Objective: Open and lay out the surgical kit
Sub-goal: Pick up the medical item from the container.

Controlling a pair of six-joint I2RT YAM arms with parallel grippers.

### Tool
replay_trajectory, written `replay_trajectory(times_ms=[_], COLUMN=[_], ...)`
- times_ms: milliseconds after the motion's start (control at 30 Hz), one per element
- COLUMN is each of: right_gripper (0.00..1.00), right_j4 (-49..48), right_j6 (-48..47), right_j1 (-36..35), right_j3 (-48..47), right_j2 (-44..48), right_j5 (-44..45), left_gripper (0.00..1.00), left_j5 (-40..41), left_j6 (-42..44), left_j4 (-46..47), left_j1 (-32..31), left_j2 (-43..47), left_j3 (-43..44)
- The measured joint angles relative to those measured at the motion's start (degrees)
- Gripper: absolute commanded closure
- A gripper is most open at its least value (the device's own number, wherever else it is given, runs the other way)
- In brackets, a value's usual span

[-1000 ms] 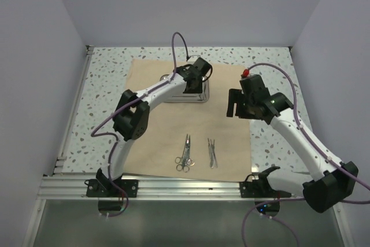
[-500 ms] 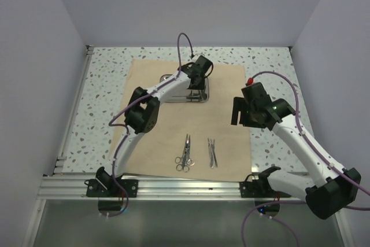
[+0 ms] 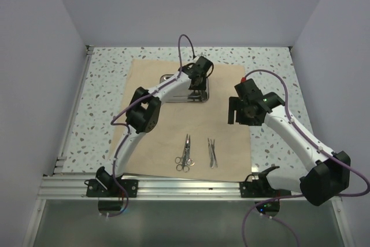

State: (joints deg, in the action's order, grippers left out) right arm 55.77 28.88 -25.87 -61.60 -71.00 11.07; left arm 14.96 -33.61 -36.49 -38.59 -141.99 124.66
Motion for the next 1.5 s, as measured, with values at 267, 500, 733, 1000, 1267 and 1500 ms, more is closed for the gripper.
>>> replay_trajectory(times_ms=[267,500,733,1000,1267,1500], right_gripper=[0.23,0.23,0.23,0.23,0.23,0.23], right_j4=[-0.1,-0.3,-1.2,-1.9,-3.3,-5.3], right_j6=[-0.4,-0.5,-1.1,-1.6,-2.0,-2.5], right_j1=[0.0,0.0,0.0,0.0,0.0,0.0], right_j3=[-0.1,-0.1,-0.1,0.0,0.1,0.1], right_j2=[0.0,0.0,0.0,0.0,0.0,-1.2], right_j5=[0.4,0.4,0.4,0.3,-0.3,-1.6], left_gripper=[0.74,0.94,1.0,1.0,1.0,1.0], left_j5=[2.1,4.9,6.1,6.3,6.5,6.3], left_j6=[0.3,0.5,1.5,4.6,8.2,9.2], left_j4=[-2.5,-4.4,-4.0,-5.6,-12.1,-8.7], left_j1=[0.0,0.0,0.1,0.8,2.6,2.9], left_j2=[-3.3,-3.5,-2.2,0.2,8.3,33.8], left_j3=[4.5,4.8,2.1,-0.2,-2.0,-23.6])
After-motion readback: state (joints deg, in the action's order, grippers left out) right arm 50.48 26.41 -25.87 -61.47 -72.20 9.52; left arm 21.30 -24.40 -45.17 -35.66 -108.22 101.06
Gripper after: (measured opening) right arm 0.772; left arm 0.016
